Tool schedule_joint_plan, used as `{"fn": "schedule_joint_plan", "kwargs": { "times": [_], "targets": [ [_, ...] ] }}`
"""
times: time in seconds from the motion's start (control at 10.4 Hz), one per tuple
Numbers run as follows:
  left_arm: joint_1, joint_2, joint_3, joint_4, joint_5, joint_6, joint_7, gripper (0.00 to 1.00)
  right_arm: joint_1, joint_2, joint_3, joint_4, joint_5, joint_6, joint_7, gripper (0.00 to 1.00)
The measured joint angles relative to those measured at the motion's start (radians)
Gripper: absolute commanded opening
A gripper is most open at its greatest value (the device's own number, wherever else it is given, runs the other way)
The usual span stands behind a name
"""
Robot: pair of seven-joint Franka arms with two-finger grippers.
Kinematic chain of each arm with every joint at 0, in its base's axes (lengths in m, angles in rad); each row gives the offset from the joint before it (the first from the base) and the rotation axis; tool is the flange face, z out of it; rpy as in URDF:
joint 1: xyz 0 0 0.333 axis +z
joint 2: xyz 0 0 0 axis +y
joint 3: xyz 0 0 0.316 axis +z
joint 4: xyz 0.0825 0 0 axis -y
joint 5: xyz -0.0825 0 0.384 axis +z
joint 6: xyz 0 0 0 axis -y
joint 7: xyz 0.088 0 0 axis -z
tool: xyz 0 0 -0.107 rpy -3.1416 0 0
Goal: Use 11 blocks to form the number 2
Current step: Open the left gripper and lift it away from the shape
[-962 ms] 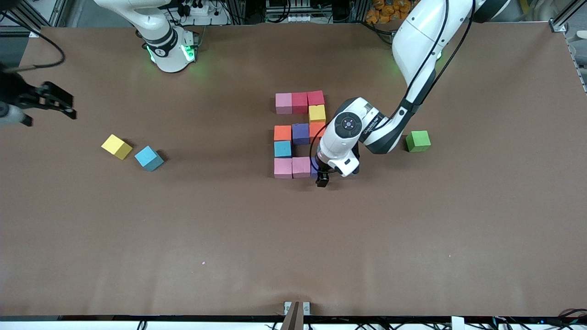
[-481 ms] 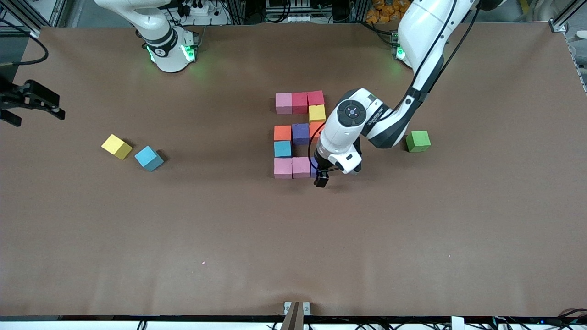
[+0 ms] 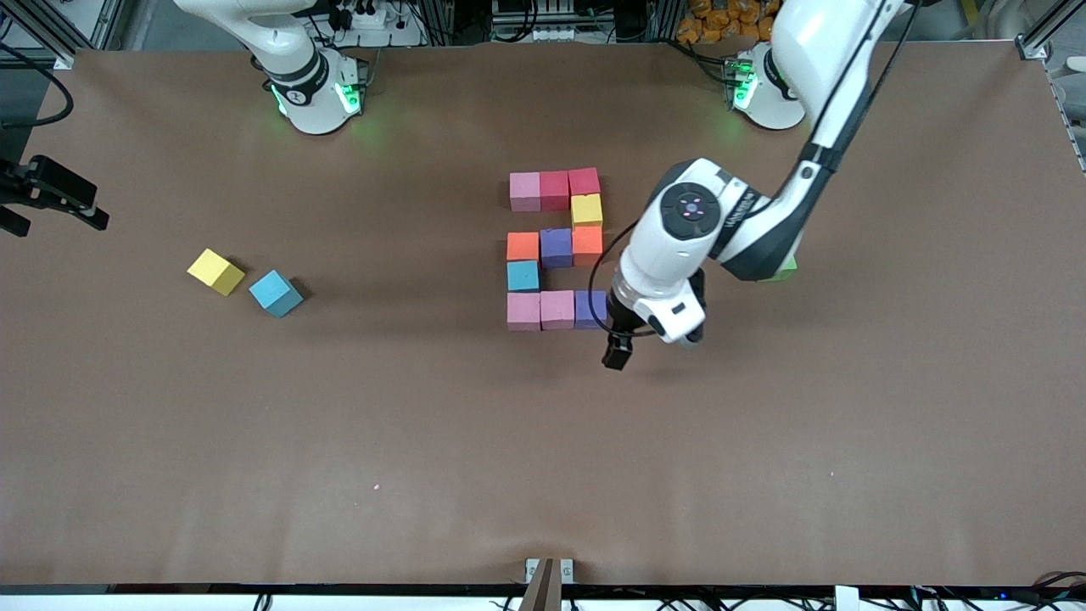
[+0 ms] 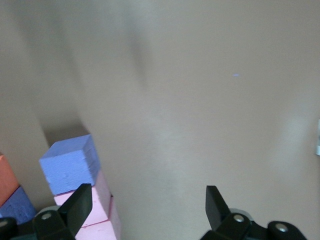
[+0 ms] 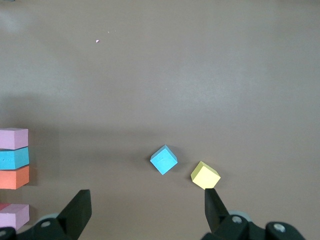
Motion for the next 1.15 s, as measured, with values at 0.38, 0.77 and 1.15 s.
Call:
{"fn": "schedule_joint_plan", "kwargs": {
  "times": [0.38,0.77,1.15],
  "targets": [
    [0.088,-0.048,0.002,0.085,0.000,-0.100,0.346,1.00,0.000,0.004,0.000,-0.003,0.000,0.001,0.011,1.00],
    [0.231,-0.134,0.000,0.095,0.000,-0.250,0.745,1.00,0.000,0.005,-0.001,-0.006,0.000,0.001,0.011,1.00],
    [0.317,-0.203,0.001,0.147,0.000,-0.474,1.135,1.00,0.000,0.005,0.000,-0.007,0.000,0.003,0.011,1.00]
  ]
}}
